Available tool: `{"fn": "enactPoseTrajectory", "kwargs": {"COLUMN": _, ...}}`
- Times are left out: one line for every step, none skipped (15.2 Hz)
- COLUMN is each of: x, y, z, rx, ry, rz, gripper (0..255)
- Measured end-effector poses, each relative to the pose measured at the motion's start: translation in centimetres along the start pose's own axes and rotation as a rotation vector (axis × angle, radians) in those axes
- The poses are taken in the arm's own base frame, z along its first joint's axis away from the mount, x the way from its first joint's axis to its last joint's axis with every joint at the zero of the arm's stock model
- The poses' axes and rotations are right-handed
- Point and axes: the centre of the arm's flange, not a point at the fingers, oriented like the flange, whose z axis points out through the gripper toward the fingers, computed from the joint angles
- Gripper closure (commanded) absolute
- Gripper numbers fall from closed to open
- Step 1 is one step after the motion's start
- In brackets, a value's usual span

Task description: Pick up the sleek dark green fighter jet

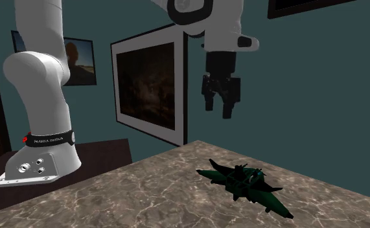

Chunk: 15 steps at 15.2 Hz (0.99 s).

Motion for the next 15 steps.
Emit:
{"fn": "enactPoseTrajectory", "kwargs": {"x": 0.7, "y": 0.9, "z": 0.7, "rx": -0.004, "ry": -0.008, "rz": -0.005, "gripper": 0}}
{"fn": "enactPoseTrajectory", "kwargs": {"x": 1.3, "y": 1.5, "z": 1.5, "rx": -0.007, "ry": -0.016, "rz": -0.009, "gripper": 0}}
{"fn": "enactPoseTrajectory", "kwargs": {"x": 1.7, "y": 2.5, "z": 2.2, "rx": -0.010, "ry": -0.024, "rz": -0.014, "gripper": 0}}
{"fn": "enactPoseTrajectory", "kwargs": {"x": 2.1, "y": 3.8, "z": 3.2, "rx": -0.014, "ry": -0.031, "rz": -0.018, "gripper": 0}}
{"fn": "enactPoseTrajectory", "kwargs": {"x": 2.5, "y": 4.6, "z": 4.0, "rx": -0.017, "ry": -0.040, "rz": -0.022, "gripper": 0}}
{"fn": "enactPoseTrajectory", "kwargs": {"x": 2.8, "y": 5.4, "z": 4.9, "rx": -0.020, "ry": -0.048, "rz": -0.027, "gripper": 0}}
{"fn": "enactPoseTrajectory", "kwargs": {"x": 3.3, "y": 6.6, "z": 5.6, "rx": -0.023, "ry": -0.056, "rz": -0.032, "gripper": 0}}
{"fn": "enactPoseTrajectory", "kwargs": {"x": 3.5, "y": 7.3, "z": 6.5, "rx": -0.027, "ry": -0.064, "rz": -0.036, "gripper": 0}}
{"fn": "enactPoseTrajectory", "kwargs": {"x": 3.9, "y": 7.8, "z": 7.2, "rx": -0.028, "ry": -0.069, "rz": -0.039, "gripper": 0}}
{"fn": "enactPoseTrajectory", "kwargs": {"x": 4.1, "y": 8.1, "z": 7.7, "rx": -0.029, "ry": -0.072, "rz": -0.041, "gripper": 0}}
{"fn": "enactPoseTrajectory", "kwargs": {"x": 4.1, "y": 8.2, "z": 8.2, "rx": -0.030, "ry": -0.073, "rz": -0.042, "gripper": 0}}
{"fn": "enactPoseTrajectory", "kwargs": {"x": 4.2, "y": 8.3, "z": 8.7, "rx": -0.030, "ry": -0.073, "rz": -0.042, "gripper": 0}}
{"fn": "enactPoseTrajectory", "kwargs": {"x": 4.2, "y": 8.3, "z": 9.3, "rx": -0.030, "ry": -0.073, "rz": -0.043, "gripper": 0}}
{"fn": "enactPoseTrajectory", "kwargs": {"x": 4.2, "y": 8.4, "z": 9.8, "rx": -0.030, "ry": -0.074, "rz": -0.043, "gripper": 0}}
{"fn": "enactPoseTrajectory", "kwargs": {"x": 4.3, "y": 8.4, "z": 10.3, "rx": -0.030, "ry": -0.074, "rz": -0.043, "gripper": 0}}
